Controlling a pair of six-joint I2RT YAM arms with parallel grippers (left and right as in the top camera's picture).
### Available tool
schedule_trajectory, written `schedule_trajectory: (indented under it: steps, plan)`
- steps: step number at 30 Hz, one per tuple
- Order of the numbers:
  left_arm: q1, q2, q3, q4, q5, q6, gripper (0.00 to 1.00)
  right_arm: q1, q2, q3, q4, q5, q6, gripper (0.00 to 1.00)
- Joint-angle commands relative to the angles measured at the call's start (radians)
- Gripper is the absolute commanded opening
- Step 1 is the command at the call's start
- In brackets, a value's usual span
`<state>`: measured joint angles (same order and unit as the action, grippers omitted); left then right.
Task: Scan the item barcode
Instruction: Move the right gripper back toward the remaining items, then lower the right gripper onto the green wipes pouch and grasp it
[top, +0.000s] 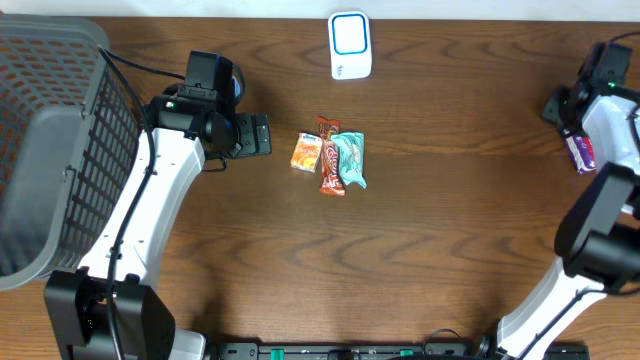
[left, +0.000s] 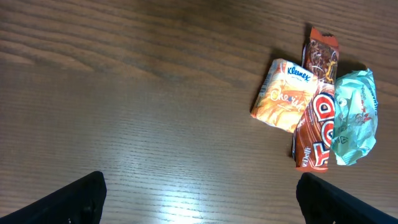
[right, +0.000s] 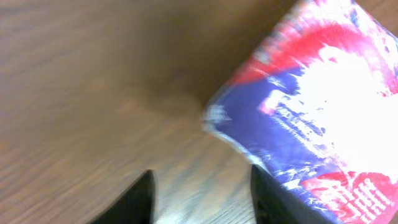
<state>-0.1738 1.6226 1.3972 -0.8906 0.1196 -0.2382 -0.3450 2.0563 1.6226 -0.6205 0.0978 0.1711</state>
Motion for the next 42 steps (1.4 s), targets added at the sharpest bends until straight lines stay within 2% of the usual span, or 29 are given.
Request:
schedule_trajectory:
  steps: [1,3,6,7,15,22,27,34,38,42]
  plan:
    - [0.002,-0.008,-0.004,-0.003,-0.016,0.005,0.98,0.038,-0.068,0.026,-0.034,-0.317,-0.012,0.63]
    - [0.002,-0.008,-0.004,-0.003,-0.016,0.005,0.98,0.056,-0.069,0.026,-0.059,-0.507,-0.012,0.75]
    - [0.002,-0.008,-0.004,-0.003,-0.016,0.005,0.98,0.096,-0.063,0.010,-0.076,-0.705,-0.008,0.97]
    - [0.002,-0.008,-0.004,-0.003,-0.016,0.005,0.98,0.114,-0.061,0.003,-0.076,-0.727,-0.007,0.99]
    - [0.002,-0.008,-0.004,-0.003,-0.016,0.005,0.98,0.311,-0.058,-0.015,-0.128,-0.729,-0.008,0.99]
    - [0.002,-0.008,-0.004,-0.003,-0.016,0.005,0.98,0.503,-0.058,-0.017,-0.119,-0.523,0.003,0.99]
    - [0.002,-0.008,-0.004,-0.003,-0.016,0.005,0.98,0.618,-0.058,-0.017,-0.100,-0.480,0.014,0.99]
    - [0.002,-0.008,-0.004,-0.003,-0.016,0.005,0.98,0.704,-0.055,-0.021,-0.090,-0.391,0.018,0.99]
    - [0.002,-0.008,-0.004,-0.003,-0.016,0.005,0.98,0.731,-0.051,-0.048,-0.084,-0.356,0.147,0.99]
    - [0.002,-0.008,-0.004,-0.003,-0.016,0.005,0.98,0.745,-0.051,-0.084,-0.068,-0.362,0.207,0.99]
